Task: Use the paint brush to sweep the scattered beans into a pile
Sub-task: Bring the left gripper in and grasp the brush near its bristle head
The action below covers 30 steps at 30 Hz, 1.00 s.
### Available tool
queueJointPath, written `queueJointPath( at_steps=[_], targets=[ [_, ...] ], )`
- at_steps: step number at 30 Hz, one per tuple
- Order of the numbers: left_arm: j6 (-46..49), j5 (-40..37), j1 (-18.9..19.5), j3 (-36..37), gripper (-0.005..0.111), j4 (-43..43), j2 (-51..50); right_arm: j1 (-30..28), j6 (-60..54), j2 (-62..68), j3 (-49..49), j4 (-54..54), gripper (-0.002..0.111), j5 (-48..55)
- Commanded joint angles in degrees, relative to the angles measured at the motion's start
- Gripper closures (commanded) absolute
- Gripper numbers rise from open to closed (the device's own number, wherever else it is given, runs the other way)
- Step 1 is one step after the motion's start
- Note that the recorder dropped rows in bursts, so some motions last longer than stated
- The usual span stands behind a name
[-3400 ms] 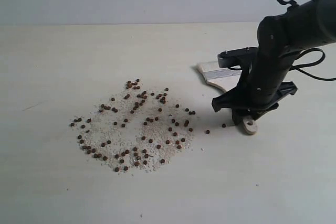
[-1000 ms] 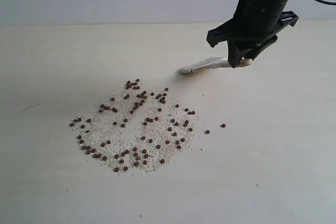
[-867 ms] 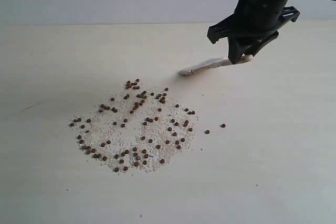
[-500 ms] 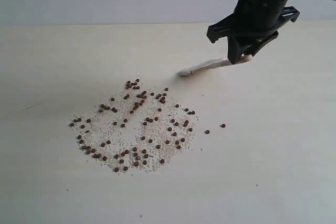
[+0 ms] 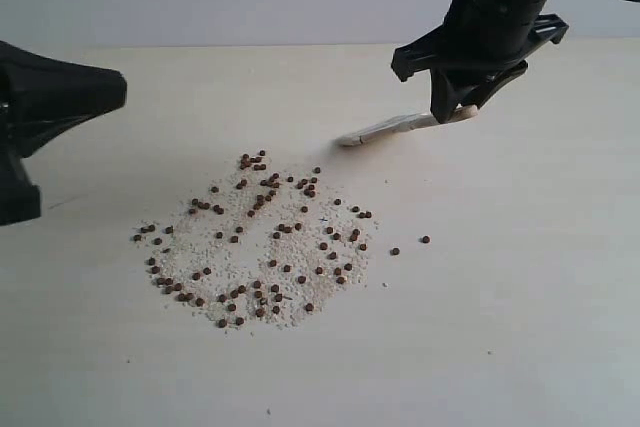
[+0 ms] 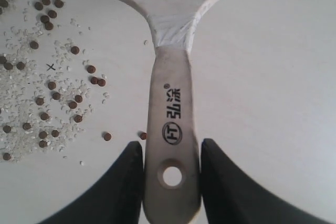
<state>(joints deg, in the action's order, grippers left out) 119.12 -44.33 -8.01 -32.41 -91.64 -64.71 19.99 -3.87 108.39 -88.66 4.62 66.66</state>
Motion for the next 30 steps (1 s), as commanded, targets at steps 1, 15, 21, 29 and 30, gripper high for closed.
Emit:
queueJointPath(
  at_steps=[1, 15, 21, 29, 30],
  targets=[
    [1.03, -1.45, 0.03, -4.24, 0.107, -8.30, -13.07, 0.04, -1.00, -0.64, -0.40, 0.22, 0.108, -0.58],
    [1.03, 0.78, -12.73, -43.62, 0.029, 13.48, -53.46, 0.04, -2.02, -0.64, -0.40, 2.54, 0.108, -0.72],
    [1.03, 7.80, -20.01, -47.33, 0.029, 17.38, -56.50, 0.04, -2.02, -0.64, -3.75, 4.37, 0.108, -0.47],
    [1.03, 17.48, -22.92, -49.63, 0.029, 17.36, -59.37, 0.04, -2.02, -0.64, -5.09, 7.34, 0.108, -0.47],
    [1.03, 17.51, -22.92, -49.89, 0.029, 16.82, -59.67, 0.04, -2.02, -0.64, -5.09, 7.34, 0.108, -0.47]
  ],
)
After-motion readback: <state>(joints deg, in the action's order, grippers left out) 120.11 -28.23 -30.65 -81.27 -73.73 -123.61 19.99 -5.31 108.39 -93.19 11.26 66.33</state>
